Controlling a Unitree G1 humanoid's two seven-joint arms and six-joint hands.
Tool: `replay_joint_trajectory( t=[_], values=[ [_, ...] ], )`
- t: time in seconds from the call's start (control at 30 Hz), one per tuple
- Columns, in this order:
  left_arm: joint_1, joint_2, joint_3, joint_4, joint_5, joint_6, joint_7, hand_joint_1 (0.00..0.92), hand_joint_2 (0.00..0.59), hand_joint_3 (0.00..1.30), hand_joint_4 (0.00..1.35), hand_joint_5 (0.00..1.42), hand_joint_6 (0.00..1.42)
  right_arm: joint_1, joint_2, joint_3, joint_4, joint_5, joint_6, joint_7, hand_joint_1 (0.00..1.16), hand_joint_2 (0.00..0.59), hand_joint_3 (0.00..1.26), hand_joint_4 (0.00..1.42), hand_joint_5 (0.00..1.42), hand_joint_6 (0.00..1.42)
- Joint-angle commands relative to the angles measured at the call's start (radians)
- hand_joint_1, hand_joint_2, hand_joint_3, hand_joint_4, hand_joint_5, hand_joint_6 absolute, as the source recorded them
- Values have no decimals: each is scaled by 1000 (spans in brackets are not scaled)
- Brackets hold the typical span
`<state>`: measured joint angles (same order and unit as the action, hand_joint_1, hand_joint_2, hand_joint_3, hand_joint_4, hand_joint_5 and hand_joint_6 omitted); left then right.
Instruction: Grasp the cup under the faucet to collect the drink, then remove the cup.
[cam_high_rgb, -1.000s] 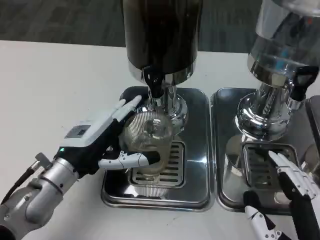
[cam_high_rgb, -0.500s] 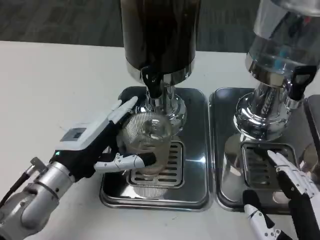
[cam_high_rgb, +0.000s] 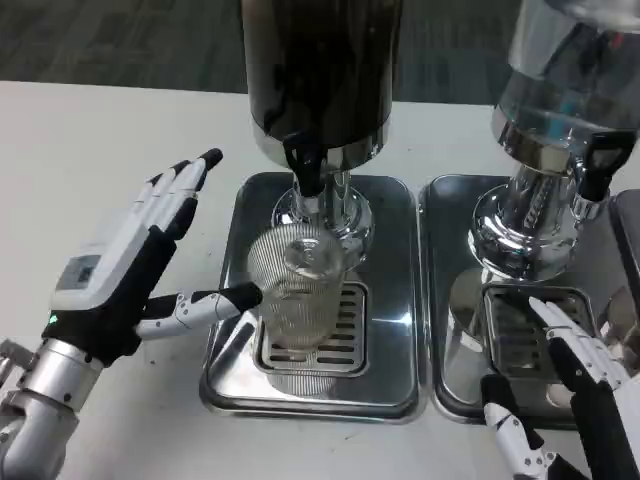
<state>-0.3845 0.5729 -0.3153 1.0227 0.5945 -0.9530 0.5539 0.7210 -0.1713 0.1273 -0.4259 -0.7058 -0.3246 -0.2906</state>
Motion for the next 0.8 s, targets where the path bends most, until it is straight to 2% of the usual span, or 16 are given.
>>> replay_joint_trajectory(
  t=[0.03, 0.13, 0.2, 0.27, 0.3, 0.33, 0.4, 0.47, 0.5, 0.67, 0.8],
  values=[
    [38, 16, 66, 2, -64, -112, 7, 0, 44, 9, 0, 35, 51, -8, -7, -2, 16, 12, -15, -4, 316, 398, 169, 129, 146, 112],
    [46, 19, 125, 2, -193, -216, -94, 0, 61, 107, 61, 120, 127, -17, -5, 4, 25, 14, -15, -3, 316, 398, 169, 129, 146, 112],
    [43, 20, 154, 1, -306, -267, -203, 0, 76, 192, 123, 176, 169, -23, -4, 8, 31, 12, -18, -6, 316, 398, 169, 129, 146, 112],
    [38, 17, 179, -35, -544, -269, -424, 0, 84, 272, 204, 235, 212, -33, -3, 13, 42, 16, -18, -5, 316, 398, 169, 129, 146, 112],
    [33, 14, 192, -65, -676, -231, -566, 0, 88, 309, 242, 264, 233, -41, -2, 15, 47, 18, -17, -3, 316, 398, 169, 129, 146, 112],
    [30, 12, 211, -99, -797, -182, -704, 0, 89, 334, 267, 283, 240, -46, -1, 18, 51, 18, -17, -4, 316, 398, 169, 129, 146, 112],
    [8, 15, 265, -180, -1027, -13, -1005, 0, 81, 339, 275, 294, 237, -56, 2, 24, 57, 16, -15, -6, 316, 398, 171, 129, 147, 113],
    [-21, 25, 316, -231, -1168, 157, -1222, 0, 73, 343, 271, 291, 231, -62, 5, 28, 65, 18, -15, -9, 316, 398, 174, 130, 147, 113],
    [-32, 27, 333, -239, -1201, 208, -1282, 0, 72, 341, 264, 287, 230, -65, 6, 30, 69, 17, -16, -11, 316, 398, 175, 130, 147, 113],
    [-138, 58, 420, -241, -1329, 583, -1586, 0, 77, 286, 200, 227, 182, -66, 14, 37, 84, 16, -16, -26, 316, 398, 177, 131, 147, 113],
    [-197, 67, 465, -242, -1327, 807, -1734, 0, 86, 270, 198, 224, 167, -67, 17, 44, 93, 16, -18, -38, 316, 398, 177, 131, 147, 113]
  ],
)
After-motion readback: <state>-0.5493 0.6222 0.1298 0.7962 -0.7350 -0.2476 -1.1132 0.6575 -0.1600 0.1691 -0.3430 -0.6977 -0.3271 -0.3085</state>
